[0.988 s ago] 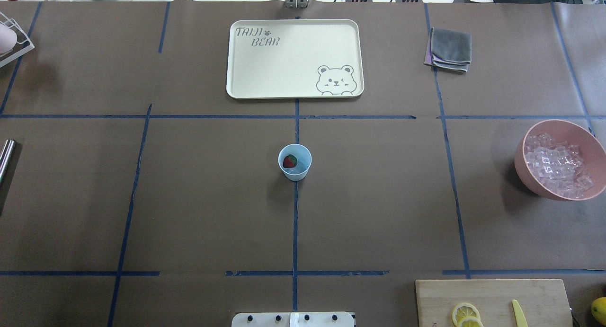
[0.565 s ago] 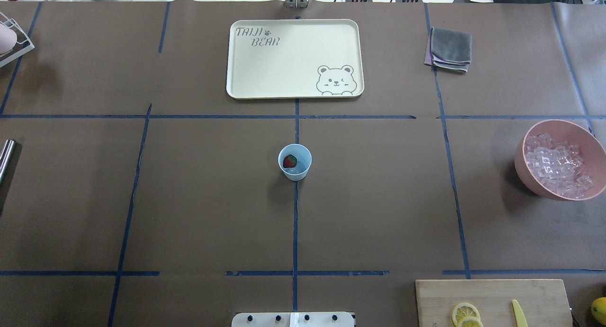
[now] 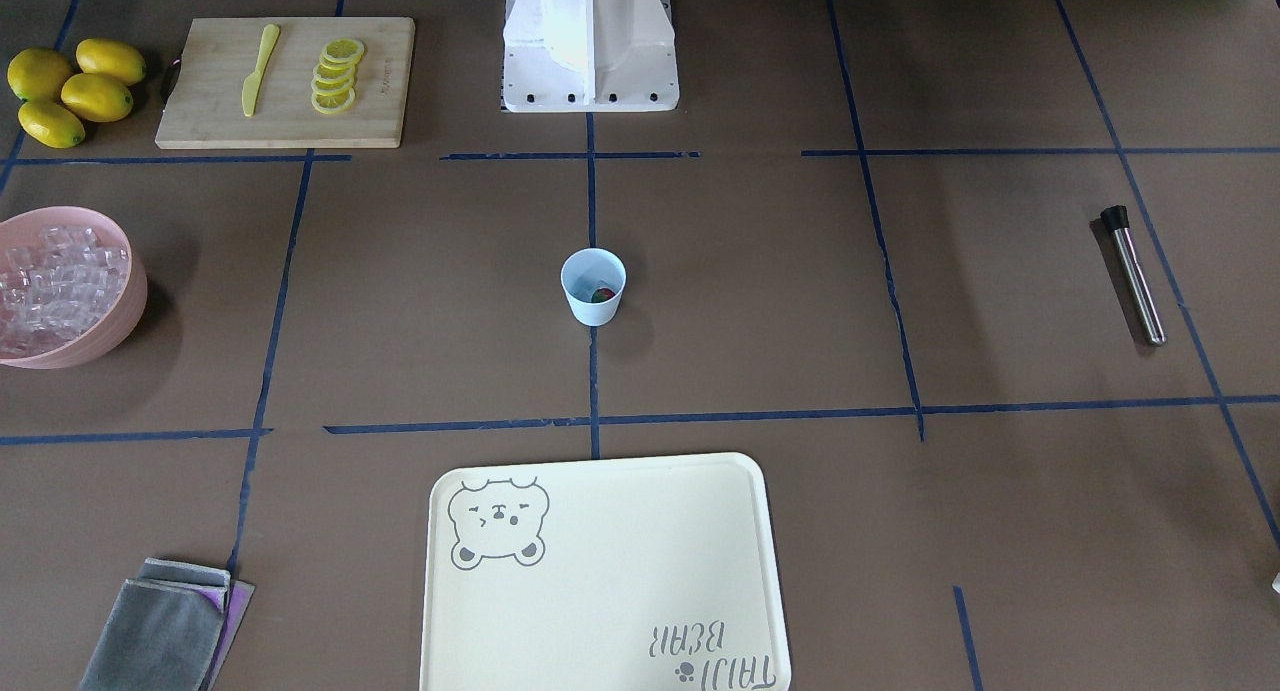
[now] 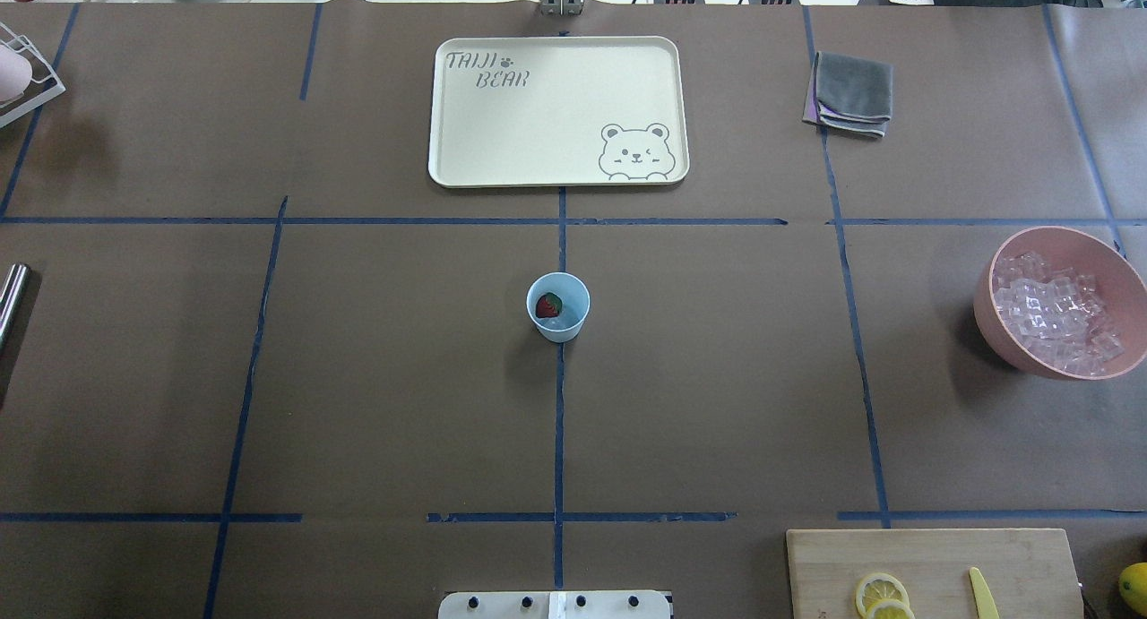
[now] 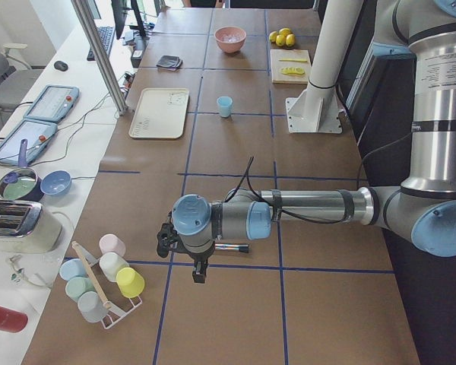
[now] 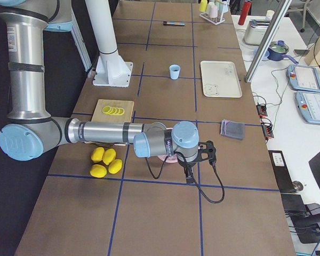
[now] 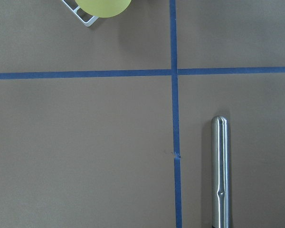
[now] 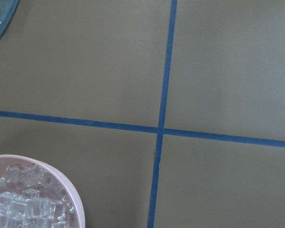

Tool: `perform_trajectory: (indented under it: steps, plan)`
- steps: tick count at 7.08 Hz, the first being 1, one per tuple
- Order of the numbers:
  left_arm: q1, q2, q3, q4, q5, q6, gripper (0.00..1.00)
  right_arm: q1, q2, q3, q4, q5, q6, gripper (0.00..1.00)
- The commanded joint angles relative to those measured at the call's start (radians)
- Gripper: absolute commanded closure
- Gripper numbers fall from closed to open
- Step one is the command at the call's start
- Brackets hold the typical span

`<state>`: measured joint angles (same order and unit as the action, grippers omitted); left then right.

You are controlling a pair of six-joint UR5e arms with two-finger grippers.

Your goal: Mash ice and strawberries in cup

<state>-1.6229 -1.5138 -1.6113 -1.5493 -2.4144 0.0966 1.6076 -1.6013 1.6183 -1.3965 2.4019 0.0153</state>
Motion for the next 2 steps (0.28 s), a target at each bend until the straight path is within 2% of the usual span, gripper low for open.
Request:
perform_trajectory:
  steps: [1,2]
  plan:
    - [0.0,0.001,0.001,0.0,0.0,0.0,0.0,-0.002,0.003,0.002,0.004,-0.001,0.0,0.0]
    - [0.0,0.001,0.002,0.0,0.001,0.002,0.0,0.0,0.003,0.002,0.005,-0.001,0.0,0.0]
